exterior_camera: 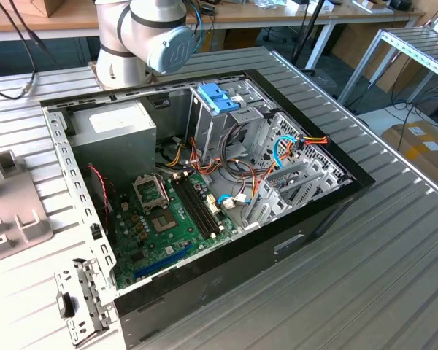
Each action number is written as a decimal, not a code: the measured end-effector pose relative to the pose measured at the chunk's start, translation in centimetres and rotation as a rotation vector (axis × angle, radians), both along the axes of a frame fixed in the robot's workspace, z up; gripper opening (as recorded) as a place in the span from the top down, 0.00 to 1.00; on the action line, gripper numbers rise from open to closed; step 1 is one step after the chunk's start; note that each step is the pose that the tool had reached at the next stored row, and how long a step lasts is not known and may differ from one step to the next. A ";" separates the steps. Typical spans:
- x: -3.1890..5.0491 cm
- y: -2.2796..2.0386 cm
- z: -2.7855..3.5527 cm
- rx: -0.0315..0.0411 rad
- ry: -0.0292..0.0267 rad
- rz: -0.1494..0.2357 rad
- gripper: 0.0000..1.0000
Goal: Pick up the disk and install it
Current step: 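Pick up the disk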
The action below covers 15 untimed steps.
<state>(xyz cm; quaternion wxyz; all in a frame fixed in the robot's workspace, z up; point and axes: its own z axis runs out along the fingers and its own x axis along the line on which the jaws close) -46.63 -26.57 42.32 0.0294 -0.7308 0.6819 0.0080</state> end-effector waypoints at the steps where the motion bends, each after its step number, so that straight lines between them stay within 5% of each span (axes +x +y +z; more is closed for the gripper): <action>1: 0.00 0.00 0.14 0.0001 -0.0001 0.000 0.63; 15: 0.00 0.00 2.26 0.0005 -0.0001 0.000 0.63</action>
